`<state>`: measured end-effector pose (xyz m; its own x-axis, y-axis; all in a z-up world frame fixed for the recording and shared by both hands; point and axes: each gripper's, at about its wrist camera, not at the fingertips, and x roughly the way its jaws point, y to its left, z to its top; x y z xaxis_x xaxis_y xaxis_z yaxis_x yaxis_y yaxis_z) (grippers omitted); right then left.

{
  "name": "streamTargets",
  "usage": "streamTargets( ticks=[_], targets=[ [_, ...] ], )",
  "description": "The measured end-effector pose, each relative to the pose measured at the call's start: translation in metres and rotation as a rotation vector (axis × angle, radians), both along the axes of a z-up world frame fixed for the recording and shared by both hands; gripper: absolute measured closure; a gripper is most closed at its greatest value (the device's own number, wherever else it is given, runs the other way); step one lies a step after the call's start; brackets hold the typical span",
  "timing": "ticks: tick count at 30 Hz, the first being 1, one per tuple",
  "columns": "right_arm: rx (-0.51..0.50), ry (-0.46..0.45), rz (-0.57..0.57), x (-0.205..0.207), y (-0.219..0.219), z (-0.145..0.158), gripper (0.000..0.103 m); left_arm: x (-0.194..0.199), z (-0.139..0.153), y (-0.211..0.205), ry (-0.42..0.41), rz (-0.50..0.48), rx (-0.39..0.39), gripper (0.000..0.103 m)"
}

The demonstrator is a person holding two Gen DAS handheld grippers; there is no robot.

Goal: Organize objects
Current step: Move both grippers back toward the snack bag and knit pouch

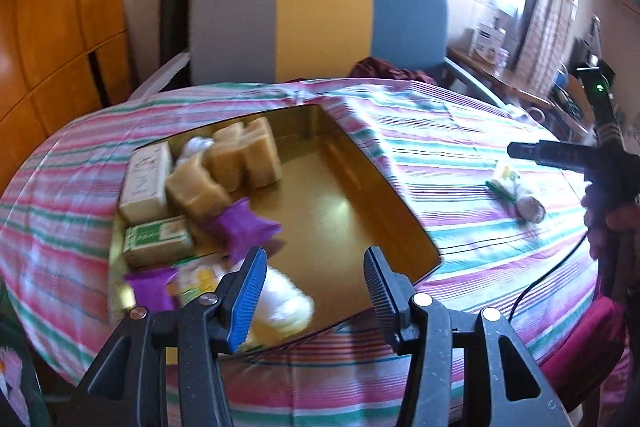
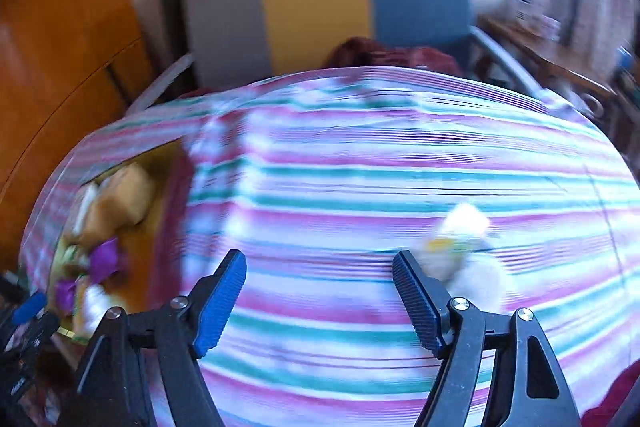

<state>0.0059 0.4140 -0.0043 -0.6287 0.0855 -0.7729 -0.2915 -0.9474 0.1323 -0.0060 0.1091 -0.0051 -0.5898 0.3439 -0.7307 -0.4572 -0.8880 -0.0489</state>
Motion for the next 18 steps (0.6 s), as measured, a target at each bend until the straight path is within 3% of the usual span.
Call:
streamTargets(
  ticks=[5,9,18],
  targets=[
    [0.017,-0.002,-0.206,0.019,0.065,-0.013,0.025,0.001,0.002,0.038,0.017,-0.082,-0.025,0.052],
    [-0.062,0.010,-0.399,0.034,0.106,-0.019,0.025,-0.001,0.001,0.070,0.013,-0.143,-0.034,0.052],
    [-0.209,0.046,-0.498,0.051,0.133,-0.021,0.025,-0.002,-0.013,0.130,-0.024,-0.241,-0.058,0.052]
  ],
)
